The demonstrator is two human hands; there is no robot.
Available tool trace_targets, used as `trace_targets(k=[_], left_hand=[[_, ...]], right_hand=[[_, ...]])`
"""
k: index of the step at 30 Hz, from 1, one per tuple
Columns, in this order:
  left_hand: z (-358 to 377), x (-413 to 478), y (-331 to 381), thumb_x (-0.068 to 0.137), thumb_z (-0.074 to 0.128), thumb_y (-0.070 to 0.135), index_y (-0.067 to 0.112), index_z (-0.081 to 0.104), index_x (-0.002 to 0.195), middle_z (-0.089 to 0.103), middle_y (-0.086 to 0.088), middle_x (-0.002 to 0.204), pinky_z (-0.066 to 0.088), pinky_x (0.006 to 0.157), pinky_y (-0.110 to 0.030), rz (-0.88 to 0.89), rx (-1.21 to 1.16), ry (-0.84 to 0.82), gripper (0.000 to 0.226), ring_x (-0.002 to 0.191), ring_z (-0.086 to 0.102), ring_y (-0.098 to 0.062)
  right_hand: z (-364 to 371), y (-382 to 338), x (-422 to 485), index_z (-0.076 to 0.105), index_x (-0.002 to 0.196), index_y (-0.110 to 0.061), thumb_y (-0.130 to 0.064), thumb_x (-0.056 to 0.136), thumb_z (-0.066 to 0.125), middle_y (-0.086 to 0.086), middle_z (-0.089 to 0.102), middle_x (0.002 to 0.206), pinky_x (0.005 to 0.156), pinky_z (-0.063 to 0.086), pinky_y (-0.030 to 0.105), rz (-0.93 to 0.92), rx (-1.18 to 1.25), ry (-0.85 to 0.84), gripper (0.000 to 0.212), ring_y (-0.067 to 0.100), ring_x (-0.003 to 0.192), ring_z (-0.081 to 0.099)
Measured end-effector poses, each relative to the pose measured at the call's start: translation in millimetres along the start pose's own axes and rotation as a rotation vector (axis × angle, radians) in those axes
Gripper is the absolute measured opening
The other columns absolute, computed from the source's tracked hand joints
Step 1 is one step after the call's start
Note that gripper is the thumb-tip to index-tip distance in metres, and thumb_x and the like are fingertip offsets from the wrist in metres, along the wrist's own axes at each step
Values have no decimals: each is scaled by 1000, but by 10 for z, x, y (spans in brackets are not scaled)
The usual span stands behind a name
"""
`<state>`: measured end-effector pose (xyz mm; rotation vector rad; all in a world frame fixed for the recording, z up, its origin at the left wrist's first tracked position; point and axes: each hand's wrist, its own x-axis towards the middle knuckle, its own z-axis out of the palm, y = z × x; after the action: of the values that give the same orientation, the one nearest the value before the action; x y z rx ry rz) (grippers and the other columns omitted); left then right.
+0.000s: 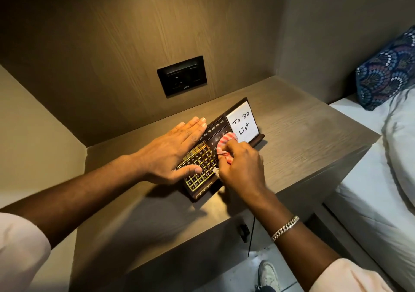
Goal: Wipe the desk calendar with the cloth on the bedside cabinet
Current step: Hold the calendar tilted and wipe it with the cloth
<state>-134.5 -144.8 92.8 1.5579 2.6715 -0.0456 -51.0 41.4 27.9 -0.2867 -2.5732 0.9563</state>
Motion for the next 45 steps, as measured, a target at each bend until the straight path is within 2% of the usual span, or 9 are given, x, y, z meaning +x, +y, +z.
trace_targets(k=[3, 7, 11, 14, 21, 27, 33, 38, 45], left_hand=[[-13, -3, 12, 85, 26, 74, 13, -13, 152, -13, -9, 162, -8, 121, -32, -2, -4, 2, 99, 149, -17, -15], [-9, -21, 26, 87, 28, 72, 14, -16, 152, -16, -9, 162, -6, 122, -35, -15, 16, -14, 97, 149, -19, -14], [-1, 0, 97, 88, 31, 69, 13, -13, 152, -13, -9, 162, -4, 122, -36, -9, 20, -1, 96, 149, -17, -15], [-7, 19, 133, 88, 31, 70, 11, -11, 153, -11, -10, 163, -4, 122, -35, -1, 12, 19, 97, 149, -16, -15], [-4, -37, 137, 85, 24, 75, 13, -15, 152, -16, -8, 161, -9, 120, -31, -51, 2, 7, 99, 147, -22, -12], [-1, 11, 220, 85, 23, 75, 13, -14, 152, -14, -8, 162, -7, 121, -33, -40, -3, 6, 98, 148, -19, -14], [-25, -4, 238, 87, 23, 73, 12, -14, 152, -15, -9, 162, -6, 122, -36, -53, 14, -16, 96, 148, -20, -15], [-10, 38, 325, 86, 21, 74, 11, -11, 153, -12, -9, 163, -9, 120, -32, -40, 9, 12, 97, 149, -17, -16], [5, 29, 336, 85, 18, 76, 11, -10, 153, -10, -10, 163, -11, 119, -30, -65, 4, 31, 98, 149, -16, -16]], right_hand=[[10, -72, -77, 64, 94, -24, -31, 83, 64, -1, 65, 89, 68, 42, 25, 3, 151, 1, 13, 15, 81, 59], [-159, 4, -23, 70, 81, -17, -25, 78, 77, -4, 72, 83, 56, 50, 15, 315, 668, 55, 11, 11, 79, 68], [-266, 143, 31, 66, 85, -22, -29, 83, 69, -2, 63, 84, 55, 40, 17, 184, 300, 123, 8, 2, 73, 52], [-135, 80, -63, 66, 93, -22, -29, 84, 63, 4, 65, 90, 66, 42, 26, 45, 91, 48, 12, 15, 78, 55], [-195, 24, -27, 76, 98, -23, -29, 80, 75, -6, 73, 95, 62, 53, 11, 286, 673, 68, 19, 4, 89, 65], [-129, 43, -37, 69, 119, -24, -34, 89, 60, 5, 71, 109, 79, 39, 30, 251, 208, 92, 33, 13, 92, 45], [-237, -9, 39, 73, 111, -21, -29, 84, 72, 2, 73, 109, 58, 47, 7, 301, 644, 78, 28, 9, 95, 64], [-234, -22, 38, 73, 112, -21, -30, 86, 65, 7, 72, 110, 76, 41, 27, 260, 287, 139, 28, 14, 91, 50], [-286, 83, -8, 73, 107, -28, -30, 86, 62, 1, 71, 110, 72, 42, 26, 103, 125, 14, 24, 16, 94, 58]])
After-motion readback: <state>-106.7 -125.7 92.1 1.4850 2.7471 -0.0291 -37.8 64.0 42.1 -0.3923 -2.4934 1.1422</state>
